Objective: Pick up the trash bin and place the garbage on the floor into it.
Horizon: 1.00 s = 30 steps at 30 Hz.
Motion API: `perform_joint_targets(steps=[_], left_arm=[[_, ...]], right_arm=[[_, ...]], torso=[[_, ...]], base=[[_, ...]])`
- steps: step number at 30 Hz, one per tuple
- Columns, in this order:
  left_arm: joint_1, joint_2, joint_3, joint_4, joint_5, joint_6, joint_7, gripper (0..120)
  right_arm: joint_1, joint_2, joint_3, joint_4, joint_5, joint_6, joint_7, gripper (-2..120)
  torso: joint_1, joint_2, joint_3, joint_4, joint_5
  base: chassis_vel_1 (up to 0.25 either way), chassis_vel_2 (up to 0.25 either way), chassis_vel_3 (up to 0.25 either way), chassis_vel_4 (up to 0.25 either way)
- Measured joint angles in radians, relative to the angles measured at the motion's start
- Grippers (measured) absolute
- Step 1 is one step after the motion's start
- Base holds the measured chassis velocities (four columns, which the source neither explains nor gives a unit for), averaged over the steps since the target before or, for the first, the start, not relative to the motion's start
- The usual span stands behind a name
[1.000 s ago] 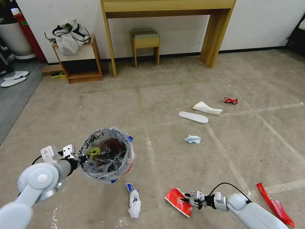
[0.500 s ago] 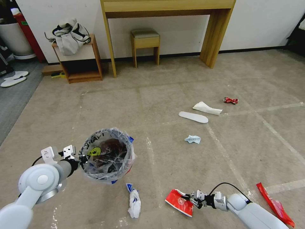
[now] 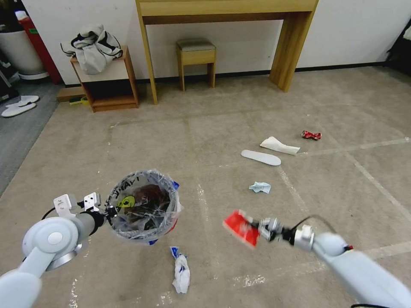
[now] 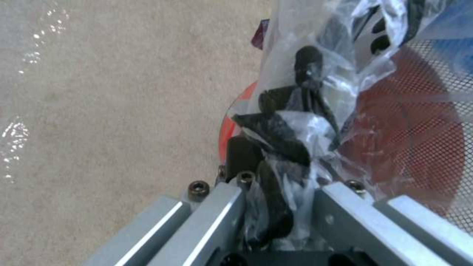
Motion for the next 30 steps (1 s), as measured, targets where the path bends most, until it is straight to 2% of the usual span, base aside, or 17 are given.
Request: perform_joint_targets(steps=[4,9,15,18,26,30], left_arm=[[0.009,0.008,-0.008,-0.004,-0.009,0.000,-0.006,0],[0.030,0.010,-0.020,0.001,-0.052,0.001,-0.055,0],[0.037,0.015,-0.024,0.017,-0.112,0.000,-0.098,0],[0.038,0.028,-0.026,0.029,-0.150,0.004,-0.124,0],[0.034,0.019,-0.006,0.047,-0.172,0.005,-0.139,0],[0.032,0.012,0.001,0.048,-0.173,0.005,-0.143,0]], right_arm=[[-0.001,-0.056,0.028,0.105,0.038,-0.018,0.031,0],[0.033,-0.099,0.042,0.216,0.073,-0.035,0.078,0],[0.060,-0.104,0.044,0.291,0.094,-0.041,0.112,0],[0.092,-0.113,0.041,0.389,0.142,-0.064,0.144,0],[0.160,-0.117,-0.020,0.510,0.207,-0.107,0.154,0],[0.196,-0.104,-0.074,0.523,0.212,-0.116,0.145,0]], torso=[[0.000,0.000,0.000,0.0001,-0.0003],[0.000,0.000,0.000,0.0000,0.0000],[0.000,0.000,0.000,0.0003,0.0000],[0.000,0.000,0.000,0.0000,-0.0001],[0.000,0.000,0.000,0.0000,-0.0002],[0.000,0.000,0.000,-0.0002,-0.0003]], base=[[0.000,0.000,0.000,0.000],[0.000,0.000,0.000,0.000],[0.000,0.000,0.000,0.000],[0.000,0.000,0.000,0.000],[0.000,0.000,0.000,0.000],[0.000,0.000,0.000,0.000]])
